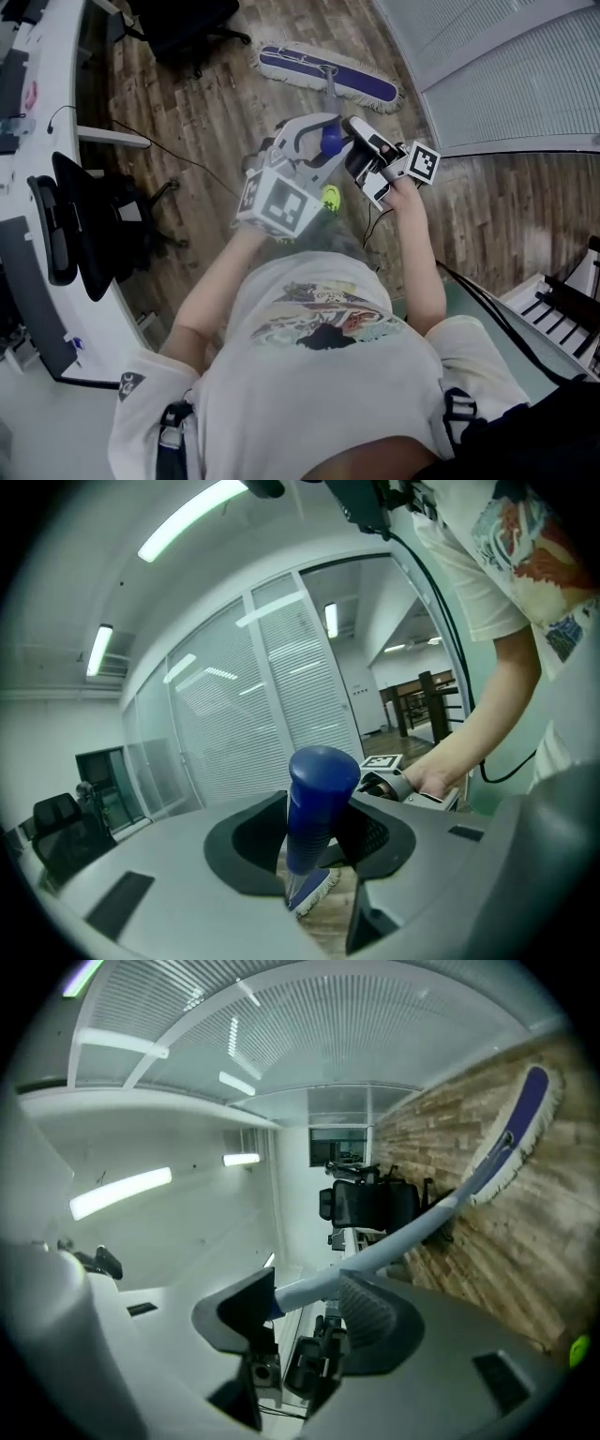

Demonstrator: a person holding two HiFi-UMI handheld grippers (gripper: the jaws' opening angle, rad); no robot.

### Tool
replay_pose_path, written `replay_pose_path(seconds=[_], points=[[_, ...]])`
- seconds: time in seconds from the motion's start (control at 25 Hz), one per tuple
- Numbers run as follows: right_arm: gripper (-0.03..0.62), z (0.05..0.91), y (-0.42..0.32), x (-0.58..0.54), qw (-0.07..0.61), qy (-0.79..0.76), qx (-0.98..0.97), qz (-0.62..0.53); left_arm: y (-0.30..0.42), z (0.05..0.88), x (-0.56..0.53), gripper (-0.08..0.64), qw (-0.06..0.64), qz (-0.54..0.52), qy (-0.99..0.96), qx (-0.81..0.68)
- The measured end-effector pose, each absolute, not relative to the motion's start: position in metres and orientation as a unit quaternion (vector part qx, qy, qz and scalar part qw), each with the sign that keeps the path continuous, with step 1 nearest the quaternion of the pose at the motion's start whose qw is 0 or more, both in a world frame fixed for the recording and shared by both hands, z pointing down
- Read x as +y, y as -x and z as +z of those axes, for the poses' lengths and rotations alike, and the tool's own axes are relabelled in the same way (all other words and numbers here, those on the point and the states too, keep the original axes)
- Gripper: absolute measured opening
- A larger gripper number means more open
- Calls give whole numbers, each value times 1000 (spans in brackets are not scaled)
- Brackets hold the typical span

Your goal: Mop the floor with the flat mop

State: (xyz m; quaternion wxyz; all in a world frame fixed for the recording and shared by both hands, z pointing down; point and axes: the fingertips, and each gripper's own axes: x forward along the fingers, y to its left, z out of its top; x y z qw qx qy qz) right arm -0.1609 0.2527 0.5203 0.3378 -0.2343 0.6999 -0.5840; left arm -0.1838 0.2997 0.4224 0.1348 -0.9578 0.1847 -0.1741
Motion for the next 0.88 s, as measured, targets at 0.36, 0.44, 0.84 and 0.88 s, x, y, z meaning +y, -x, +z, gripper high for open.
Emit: replay_pose_path(seconds=[0.36,0.44,0.84,0.88], points=[[201,560,228,290,373,197,616,-665,241,457,348,146,134,-176,958,180],[201,566,237,293,386,182,596,-680,251,461,351,146,130,-181,958,180],[202,581,275,291,388,145,563,-715,271,466,364,146,103,-180,962,177],[202,581,277,289,394,141,559,-716,271,465,363,146,101,-176,963,176]])
